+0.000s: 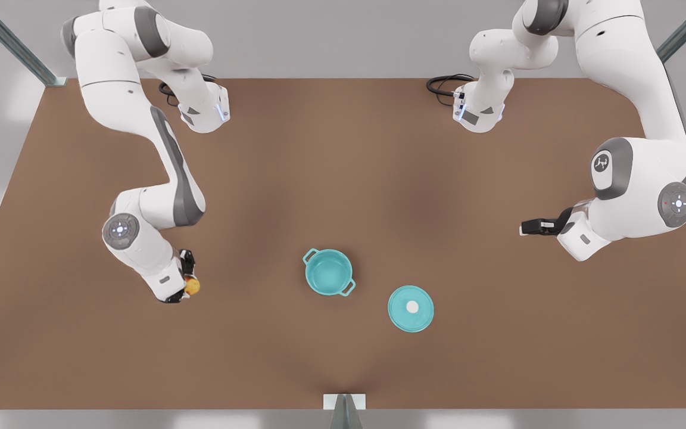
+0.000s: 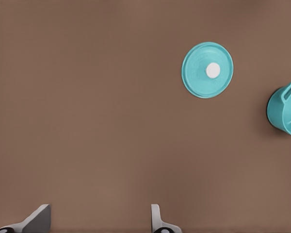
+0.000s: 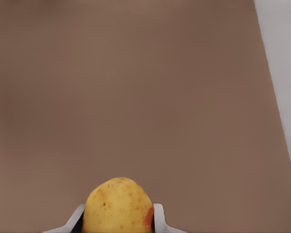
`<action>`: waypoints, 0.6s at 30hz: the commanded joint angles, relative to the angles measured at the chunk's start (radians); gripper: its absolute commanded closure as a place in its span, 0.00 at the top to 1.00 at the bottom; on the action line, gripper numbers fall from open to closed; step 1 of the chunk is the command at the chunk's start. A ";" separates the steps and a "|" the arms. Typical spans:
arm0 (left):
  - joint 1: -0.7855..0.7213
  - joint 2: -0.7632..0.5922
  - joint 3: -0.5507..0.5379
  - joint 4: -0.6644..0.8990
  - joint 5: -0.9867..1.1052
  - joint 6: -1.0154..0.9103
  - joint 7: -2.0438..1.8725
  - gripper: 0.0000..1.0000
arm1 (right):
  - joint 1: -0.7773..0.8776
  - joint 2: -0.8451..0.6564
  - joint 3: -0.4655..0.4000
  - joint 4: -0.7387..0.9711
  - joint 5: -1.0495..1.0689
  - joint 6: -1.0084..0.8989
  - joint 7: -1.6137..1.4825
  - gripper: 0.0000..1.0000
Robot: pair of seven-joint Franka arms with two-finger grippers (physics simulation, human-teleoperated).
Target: Open the pot lid and put the potato into the pot
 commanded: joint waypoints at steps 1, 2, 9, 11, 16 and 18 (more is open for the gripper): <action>-0.001 -0.001 0.000 0.000 0.001 -0.001 0.023 1.00 | 0.034 0.001 0.000 0.020 0.021 -0.071 0.065 0.51; -0.001 -0.001 0.000 0.000 0.001 -0.001 0.023 1.00 | 0.060 0.004 0.000 0.024 0.035 -0.071 0.073 0.51; -0.003 -0.001 0.000 0.000 0.001 0.002 0.023 1.00 | 0.225 0.084 0.000 0.132 0.118 -0.071 0.228 0.51; -0.002 -0.001 0.000 0.000 0.001 0.002 0.023 1.00 | 0.254 0.105 0.000 0.170 0.118 -0.073 0.286 0.51; -0.003 -0.001 0.000 0.000 0.001 0.002 0.020 1.00 | 0.333 0.219 0.000 0.317 0.135 -0.085 0.449 0.51; -0.003 -0.001 0.000 0.000 0.001 0.002 0.020 1.00 | 0.360 0.252 0.000 0.353 0.135 -0.083 0.490 0.51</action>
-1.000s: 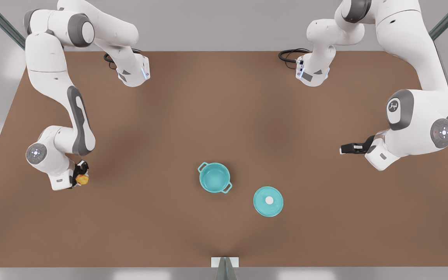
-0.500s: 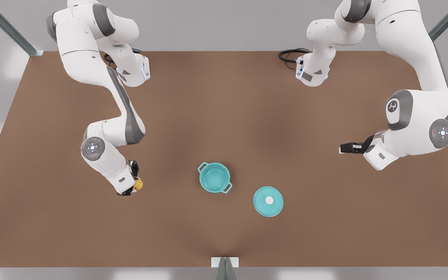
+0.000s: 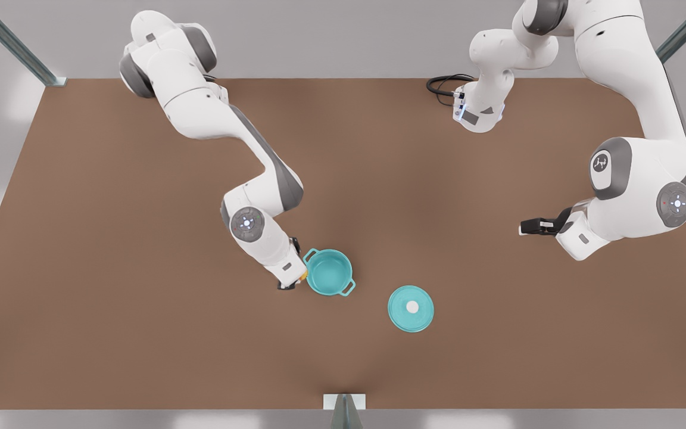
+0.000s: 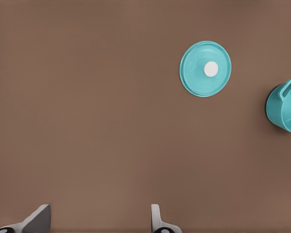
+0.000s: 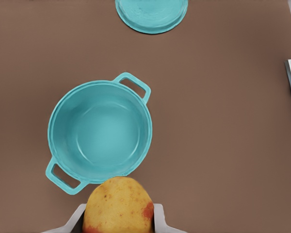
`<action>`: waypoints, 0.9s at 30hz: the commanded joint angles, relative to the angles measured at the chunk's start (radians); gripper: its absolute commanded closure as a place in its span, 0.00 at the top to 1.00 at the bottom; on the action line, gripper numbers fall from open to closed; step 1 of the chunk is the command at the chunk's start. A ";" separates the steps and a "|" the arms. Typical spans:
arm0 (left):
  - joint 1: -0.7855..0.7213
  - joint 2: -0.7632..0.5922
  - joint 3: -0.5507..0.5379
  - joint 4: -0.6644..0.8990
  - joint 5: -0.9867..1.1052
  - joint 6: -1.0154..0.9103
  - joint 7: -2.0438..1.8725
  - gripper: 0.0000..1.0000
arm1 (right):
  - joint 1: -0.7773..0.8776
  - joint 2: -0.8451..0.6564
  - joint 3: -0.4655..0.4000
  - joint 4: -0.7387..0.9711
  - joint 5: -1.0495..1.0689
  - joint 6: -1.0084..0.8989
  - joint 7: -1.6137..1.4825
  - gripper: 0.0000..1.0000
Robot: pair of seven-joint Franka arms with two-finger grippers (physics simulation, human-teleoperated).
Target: Open the pot lid and put the potato into the pot
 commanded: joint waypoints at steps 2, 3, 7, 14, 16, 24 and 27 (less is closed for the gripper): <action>0.000 -0.001 0.000 0.000 0.001 0.000 0.006 1.00 | 0.026 0.037 0.000 0.042 0.002 -0.001 0.329 0.51; 0.000 -0.001 0.000 0.000 0.001 0.000 0.006 1.00 | 0.040 0.045 0.000 0.042 0.002 0.002 0.345 0.51; 0.000 -0.001 0.000 0.000 0.001 0.000 0.006 1.00 | 0.083 0.103 -0.005 0.091 0.002 0.008 0.400 0.51; 0.000 -0.001 0.000 -0.001 0.001 -0.002 0.006 1.00 | 0.085 0.187 -0.008 0.091 -0.001 0.106 0.414 0.51; 0.000 -0.001 -0.002 0.000 0.001 -0.002 0.006 1.00 | 0.085 0.187 -0.009 0.095 -0.001 0.106 0.415 0.72; 0.000 -0.001 -0.002 0.008 -0.001 -0.002 0.006 1.00 | 0.068 -0.102 -0.394 0.039 -0.004 -0.368 0.565 1.00; -0.008 0.016 -0.008 0.057 0.030 0.012 0.007 1.00 | 0.000 -0.205 -0.635 0.048 0.007 -0.547 0.530 1.00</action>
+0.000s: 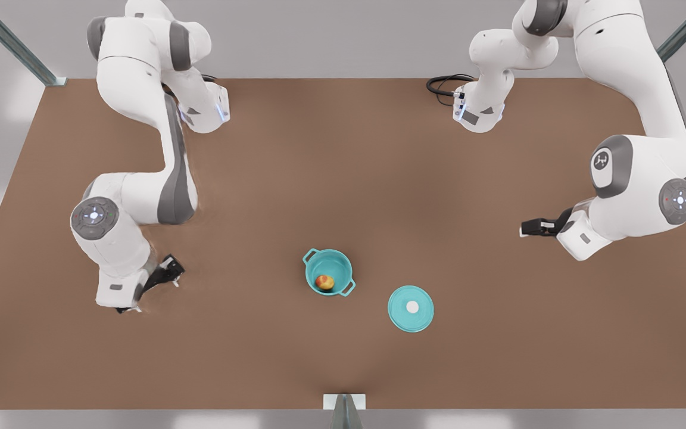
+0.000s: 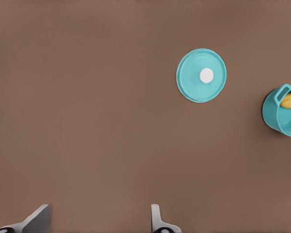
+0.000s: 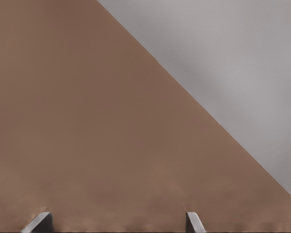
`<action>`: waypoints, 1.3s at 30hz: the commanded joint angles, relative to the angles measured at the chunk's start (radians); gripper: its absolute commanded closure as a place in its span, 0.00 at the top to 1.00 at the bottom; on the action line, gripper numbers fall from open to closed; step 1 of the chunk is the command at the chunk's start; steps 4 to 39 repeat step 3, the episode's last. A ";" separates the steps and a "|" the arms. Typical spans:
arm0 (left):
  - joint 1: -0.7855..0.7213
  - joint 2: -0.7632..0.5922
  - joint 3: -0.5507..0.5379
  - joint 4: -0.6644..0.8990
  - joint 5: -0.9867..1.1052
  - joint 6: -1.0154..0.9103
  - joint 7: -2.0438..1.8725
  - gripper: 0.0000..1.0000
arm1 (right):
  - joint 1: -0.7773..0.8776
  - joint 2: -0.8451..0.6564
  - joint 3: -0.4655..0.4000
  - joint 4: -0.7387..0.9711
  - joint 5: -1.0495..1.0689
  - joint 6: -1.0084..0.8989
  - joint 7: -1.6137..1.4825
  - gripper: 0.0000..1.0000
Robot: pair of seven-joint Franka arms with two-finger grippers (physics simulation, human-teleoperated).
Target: Open the pot lid and put the potato into the pot
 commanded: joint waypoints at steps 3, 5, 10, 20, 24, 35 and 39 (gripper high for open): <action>-0.027 0.007 -0.004 0.029 0.038 0.042 0.011 1.00 | -0.020 -0.210 -0.075 -0.303 0.020 -0.051 0.202 1.00; -0.027 0.007 -0.004 0.029 0.038 0.042 0.011 1.00 | -0.020 -0.210 -0.075 -0.303 0.020 -0.051 0.202 1.00; -0.027 0.007 -0.004 0.029 0.038 0.042 0.011 1.00 | -0.020 -0.210 -0.075 -0.303 0.020 -0.051 0.202 1.00; -0.027 0.007 -0.004 0.029 0.038 0.042 0.011 1.00 | -0.020 -0.210 -0.075 -0.303 0.020 -0.051 0.202 1.00; -0.027 0.007 -0.004 0.029 0.038 0.042 0.011 1.00 | -0.020 -0.210 -0.075 -0.303 0.020 -0.051 0.202 1.00; -0.027 0.007 -0.004 0.029 0.038 0.042 0.011 1.00 | -0.020 -0.210 -0.075 -0.303 0.020 -0.051 0.202 1.00; -0.027 0.007 -0.004 0.029 0.038 0.042 0.011 1.00 | -0.020 -0.210 -0.075 -0.303 0.020 -0.051 0.202 1.00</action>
